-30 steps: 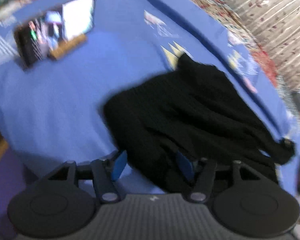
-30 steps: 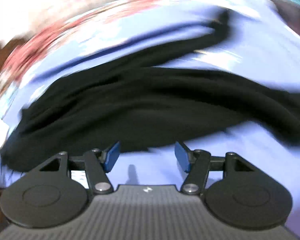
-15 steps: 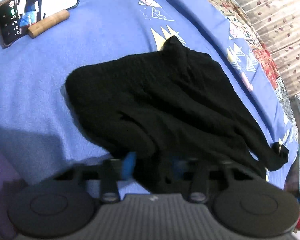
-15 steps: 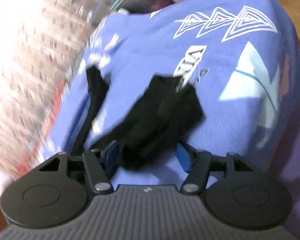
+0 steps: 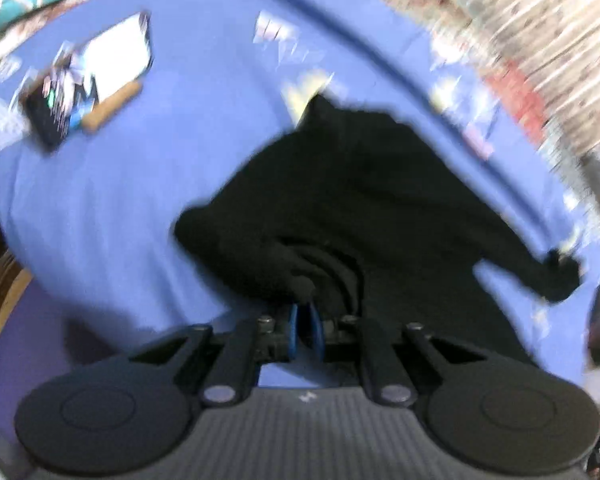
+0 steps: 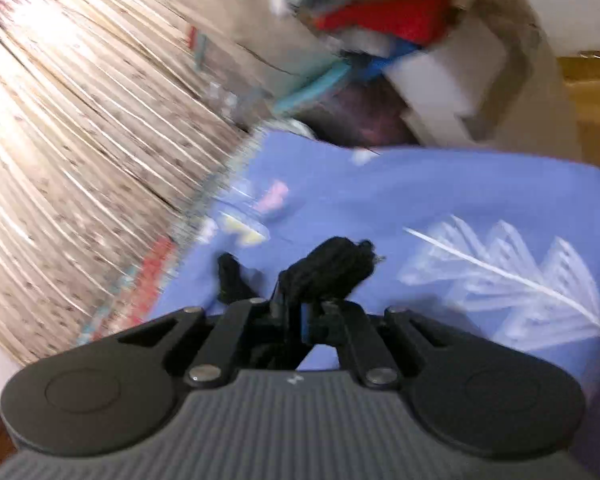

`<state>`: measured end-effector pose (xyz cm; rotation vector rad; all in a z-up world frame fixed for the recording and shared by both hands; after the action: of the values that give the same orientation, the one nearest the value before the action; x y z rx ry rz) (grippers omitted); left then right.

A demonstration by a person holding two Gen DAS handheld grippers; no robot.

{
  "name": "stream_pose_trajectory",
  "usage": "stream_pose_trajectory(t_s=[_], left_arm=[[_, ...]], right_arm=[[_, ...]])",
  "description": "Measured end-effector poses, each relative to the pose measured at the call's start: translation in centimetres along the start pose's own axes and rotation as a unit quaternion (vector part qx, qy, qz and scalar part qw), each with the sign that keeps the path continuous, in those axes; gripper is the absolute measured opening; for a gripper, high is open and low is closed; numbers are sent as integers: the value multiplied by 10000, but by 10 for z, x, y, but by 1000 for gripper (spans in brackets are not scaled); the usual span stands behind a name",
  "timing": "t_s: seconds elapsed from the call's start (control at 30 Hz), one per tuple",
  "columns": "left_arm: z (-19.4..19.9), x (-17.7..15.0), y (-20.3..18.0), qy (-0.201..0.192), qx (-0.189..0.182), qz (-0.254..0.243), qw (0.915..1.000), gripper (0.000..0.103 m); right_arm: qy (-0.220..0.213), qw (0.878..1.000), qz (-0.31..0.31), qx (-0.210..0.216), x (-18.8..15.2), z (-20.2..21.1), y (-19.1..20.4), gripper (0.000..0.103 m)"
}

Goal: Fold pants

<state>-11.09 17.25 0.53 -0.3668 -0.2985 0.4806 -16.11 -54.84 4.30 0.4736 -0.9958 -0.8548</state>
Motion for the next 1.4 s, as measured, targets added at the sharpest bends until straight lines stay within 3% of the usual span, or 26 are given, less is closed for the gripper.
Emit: stream_pose_trajectory(t_s=[0.07, 0.13, 0.17, 0.23, 0.27, 0.3, 0.37, 0.47, 0.57, 0.63, 0.73, 0.8, 0.87, 0.97, 1.03, 1.1, 1.17, 1.2, 1.23, 1.27, 1.33, 1.37, 1.4], left_arm=[[-32, -18, 9, 342, 431, -82, 9985, 11], [-53, -38, 17, 663, 826, -254, 9941, 12], [-52, -43, 17, 680, 854, -413, 9932, 12], [-36, -43, 16, 722, 706, -666, 9927, 14], [-21, -38, 16, 687, 579, -784, 9929, 14], [-4, -29, 14, 533, 482, -938, 9930, 14], [37, 2, 12, -92, 606, -1218, 9907, 16], [80, 59, 2, -1107, 1081, -1586, 9751, 25], [77, 109, -32, -1604, 1393, -2205, 9520, 28], [49, 140, -62, -1681, 1442, -2684, 9375, 50], [-8, 176, -93, -1560, 1508, -3090, 9260, 52], [-50, 202, -105, -1407, 1620, -3182, 9234, 50], [-90, 213, -127, -1240, 1530, -3394, 9198, 50], [-122, 213, -154, -1246, 1358, -3964, 8994, 53], [-139, 206, -174, -1249, 1263, -4333, 8836, 66], [-158, 201, -189, -1203, 1309, -4636, 8680, 80], [-181, 201, -195, -1112, 1469, -4854, 8546, 80], [-189, 202, -194, -1034, 1560, -4883, 8524, 79], [-199, 205, -191, -929, 1654, -4855, 8534, 69], [-207, 206, -188, -799, 1669, -4792, 8580, 58], [-211, 204, -184, -581, 1338, -4588, 8765, 23], [-207, 204, -186, -704, 1343, -4543, 8778, 15], [-202, 203, -187, -781, 1410, -4550, 8758, 13]], right_arm=[[264, 9982, -221, -482, -24, -7, -37, 9], [616, 9908, -597, -1047, -51, -10, -71, 20], [677, 9863, -958, -1162, -61, -5, -86, 24], [337, 9789, -1817, -868, -66, 19, -107, 40], [199, 9750, -2060, -808, -64, 29, -113, 41], [39, 9724, -2147, -917, -59, 40, -117, 40], [-457, 9691, -1812, -1607, -39, 62, -115, 40], [-962, 9722, -1144, -1803, -5, 76, -80, 40], [-697, 9869, -281, -1429, 18, 41, -11, 40], [-381, 9923, 362, -1120, 22, 4, 38, 41], [164, 9870, 1322, -901, 14, -66, 108, 41], [389, 9786, 1859, -793, 12, -117, 152, 42], [592, 9662, 2356, -866, 10, -166, 187, 43], [1026, 9395, 3105, -1021, -1, -236, 230, 47], [1332, 9090, 3780, -1145, -20, -276, 253, 57], [1538, 8716, 4446, -1376, -42, -303, 263, 59], [1580, 8296, 5057, -1765, -54, -334, 264, 61], [1575, 8167, 5185, -1983, -54, -344, 259, 62], [1618, 8142, 5151, -2133, -50, -354, 252, 65], [1656, 8216, 4958, -2274, -41, -363, 243, 67], [1690, 8510, 4309, -2481, -17, -372, 220, 75], [1815, 8712, 3820, -2495, -7, -375, 204, 73], [2012, 8913, 3281, -2395, -1, -375, 188, 36]])
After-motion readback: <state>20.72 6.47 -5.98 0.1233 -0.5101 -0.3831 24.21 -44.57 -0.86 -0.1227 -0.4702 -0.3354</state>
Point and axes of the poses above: each gripper's, at about its wrist camera, not at the fingertips, and z roughly against the way its jaws point, y to its left, x to its top, the point moved 10 cm from there along -z, roughly the way its jaws point, and after that the axes turned 9 degrees about y, right-handed, at the moved point
